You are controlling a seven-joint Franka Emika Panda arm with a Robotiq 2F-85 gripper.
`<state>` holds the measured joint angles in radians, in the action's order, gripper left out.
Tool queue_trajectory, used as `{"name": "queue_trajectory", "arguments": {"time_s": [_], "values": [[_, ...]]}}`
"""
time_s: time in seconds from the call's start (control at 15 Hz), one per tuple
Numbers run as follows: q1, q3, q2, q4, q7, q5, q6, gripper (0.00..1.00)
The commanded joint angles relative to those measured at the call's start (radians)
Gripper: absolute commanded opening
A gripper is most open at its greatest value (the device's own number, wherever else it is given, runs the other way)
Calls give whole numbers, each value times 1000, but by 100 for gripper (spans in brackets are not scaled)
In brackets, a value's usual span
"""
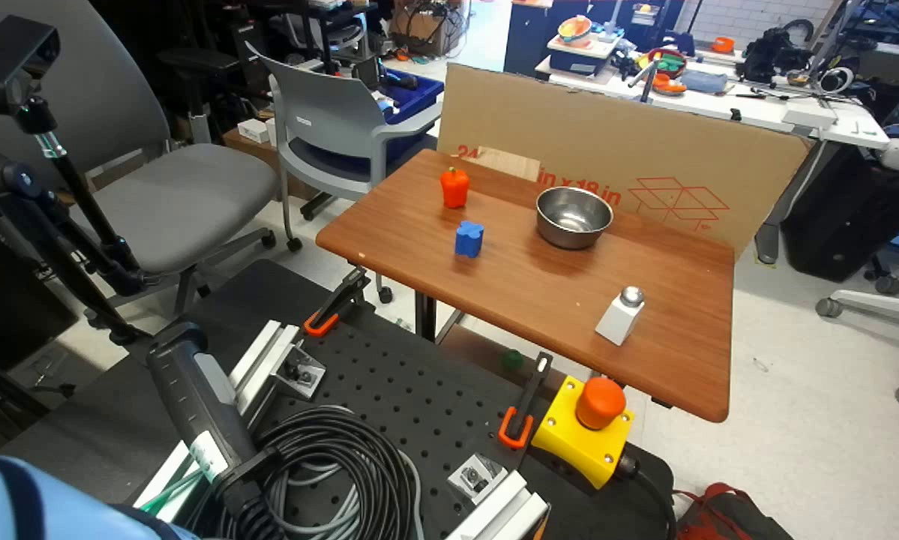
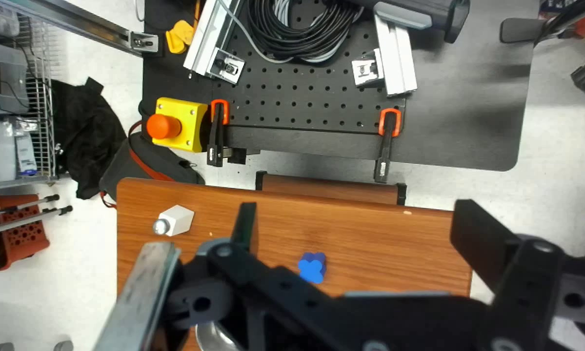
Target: Put the salt shaker inside the silver bowl
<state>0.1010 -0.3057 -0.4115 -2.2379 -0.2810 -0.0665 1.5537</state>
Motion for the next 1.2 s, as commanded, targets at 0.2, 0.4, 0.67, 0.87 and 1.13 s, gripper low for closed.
{"name": "queue_trajectory", "arguments": {"time_s": [0.2, 0.4, 0.67, 0.87, 1.13], "values": [[-43, 136, 33, -53, 58, -111, 128, 100], [-82, 199, 82, -68, 84, -139, 217, 100], [-126, 284, 195, -62, 160, -119, 345, 100], [-153, 324, 289, -55, 172, -120, 446, 100], [-174, 357, 408, -42, 174, -117, 552, 100]]}}
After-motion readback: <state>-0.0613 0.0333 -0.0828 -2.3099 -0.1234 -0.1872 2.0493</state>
